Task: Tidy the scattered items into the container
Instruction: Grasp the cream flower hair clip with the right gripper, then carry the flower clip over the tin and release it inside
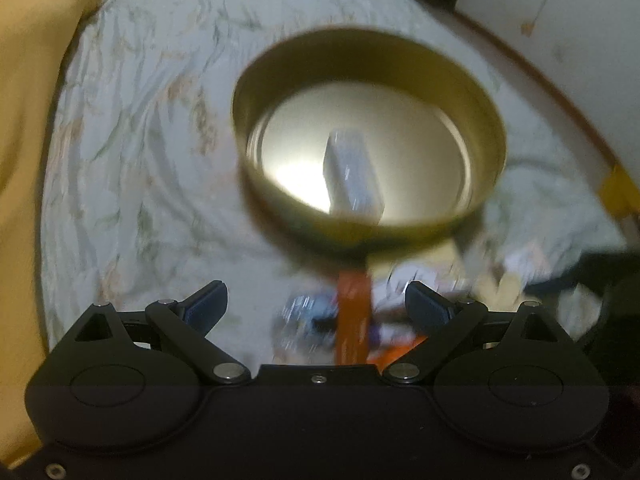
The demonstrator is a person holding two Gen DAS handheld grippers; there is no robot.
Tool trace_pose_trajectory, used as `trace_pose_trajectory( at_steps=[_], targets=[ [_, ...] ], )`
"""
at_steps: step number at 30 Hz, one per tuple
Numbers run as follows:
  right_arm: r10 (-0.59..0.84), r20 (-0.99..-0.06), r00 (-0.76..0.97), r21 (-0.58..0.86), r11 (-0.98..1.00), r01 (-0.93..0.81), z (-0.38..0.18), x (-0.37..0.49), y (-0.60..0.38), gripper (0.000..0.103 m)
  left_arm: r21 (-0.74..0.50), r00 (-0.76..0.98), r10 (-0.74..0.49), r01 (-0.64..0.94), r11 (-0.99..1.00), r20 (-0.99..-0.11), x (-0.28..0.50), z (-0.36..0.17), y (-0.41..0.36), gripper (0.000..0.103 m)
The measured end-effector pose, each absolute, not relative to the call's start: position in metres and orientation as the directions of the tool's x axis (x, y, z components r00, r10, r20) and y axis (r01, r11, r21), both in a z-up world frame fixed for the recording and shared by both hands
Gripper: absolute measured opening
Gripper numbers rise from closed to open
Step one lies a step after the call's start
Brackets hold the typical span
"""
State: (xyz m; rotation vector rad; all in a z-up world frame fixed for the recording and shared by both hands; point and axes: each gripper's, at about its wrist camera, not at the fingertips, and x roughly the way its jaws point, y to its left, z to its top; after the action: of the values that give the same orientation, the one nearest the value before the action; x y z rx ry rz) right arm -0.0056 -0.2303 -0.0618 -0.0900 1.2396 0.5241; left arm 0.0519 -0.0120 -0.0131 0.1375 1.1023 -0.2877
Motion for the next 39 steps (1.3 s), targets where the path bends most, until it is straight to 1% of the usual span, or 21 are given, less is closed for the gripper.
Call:
trace_pose_trajectory(
  at_steps=[3,7,10,11,13,14,15,16,17,19,20,22,23,30,34,39],
  targets=[
    [0.320,-0.919,0.228,0.197,0.877,-0.437,-0.063,-0.005,-0.227,0.103,-0.018,0.371,-0.140,0.314,0.949,-0.918,0.041,-0.029,-0.008,0.095],
    [0.301,-0.923,0.239,0.167,0.874,-0.457,-0.065,-0.006,-0.221,0.103,-0.022,0.341,-0.136,0.318,0.948,-0.930,0.033,-0.037,-0.009,0.095],
    [0.286,-0.925,0.249,0.143,0.872,-0.469,-0.067,-0.007,-0.217,0.098,-0.041,0.322,-0.151,0.325,0.945,-0.935,0.031,-0.041,-0.015,0.095],
    [0.281,-0.926,0.254,0.136,0.873,-0.469,-0.067,-0.008,-0.217,0.094,-0.044,0.318,-0.153,0.326,0.944,-0.936,0.030,-0.042,-0.017,0.095],
    [0.277,-0.924,0.262,0.131,0.876,-0.464,-0.066,-0.008,-0.217,0.092,-0.048,0.308,-0.155,0.326,0.944,-0.939,0.030,-0.045,-0.020,0.095],
    [0.275,-0.924,0.268,0.127,0.878,-0.462,-0.065,-0.008,-0.218,0.087,-0.052,0.305,-0.155,0.321,0.946,-0.940,0.030,-0.046,-0.022,0.095],
    [0.268,-0.923,0.277,0.119,0.881,-0.457,-0.064,-0.008,-0.219,0.078,-0.059,0.302,-0.158,0.311,0.948,-0.940,0.030,-0.046,-0.022,0.095],
    [0.267,-0.922,0.281,0.118,0.884,-0.452,-0.063,-0.008,-0.221,0.074,-0.068,0.300,-0.162,0.300,0.952,-0.940,0.030,-0.047,-0.021,0.095],
    [0.267,-0.920,0.286,0.120,0.888,-0.444,-0.061,-0.007,-0.224,0.068,-0.074,0.300,-0.164,0.289,0.954,-0.940,0.030,-0.047,-0.021,0.095],
    [0.279,-0.917,0.285,0.136,0.891,-0.434,-0.060,-0.005,-0.228,0.067,-0.075,0.305,-0.159,0.271,0.960,-0.939,0.029,-0.049,-0.022,0.095],
    [0.283,-0.915,0.286,0.142,0.892,-0.428,-0.059,-0.006,-0.229,0.064,-0.076,0.308,-0.158,0.262,0.962,-0.938,0.029,-0.050,-0.021,0.095],
    [0.288,-0.912,0.291,0.145,0.892,-0.428,-0.056,-0.007,-0.231,0.062,-0.084,0.308,-0.160,0.246,0.966,-0.938,0.028,-0.051,-0.020,0.095],
    [0.291,-0.910,0.295,0.150,0.895,-0.421,-0.054,-0.007,-0.234,0.058,-0.087,0.307,-0.161,0.241,0.967,-0.938,0.027,-0.052,-0.019,0.095],
    [0.356,-0.872,0.337,0.235,0.907,-0.350,-0.038,-0.005,-0.257,0.057,-0.096,0.314,-0.161,0.211,0.973,-0.936,0.022,-0.054,-0.018,0.095],
    [0.382,-0.849,0.366,0.269,0.907,-0.323,-0.029,-0.004,-0.265,0.057,-0.091,0.321,-0.165,0.232,0.968,-0.933,0.018,-0.052,-0.022,0.095],
    [0.394,-0.834,0.386,0.291,0.909,-0.298,-0.026,-0.003,-0.273,0.057,-0.138,0.320,-0.237,0.303,0.943,-0.917,0.011,-0.045,-0.033,0.095]
  ],
)
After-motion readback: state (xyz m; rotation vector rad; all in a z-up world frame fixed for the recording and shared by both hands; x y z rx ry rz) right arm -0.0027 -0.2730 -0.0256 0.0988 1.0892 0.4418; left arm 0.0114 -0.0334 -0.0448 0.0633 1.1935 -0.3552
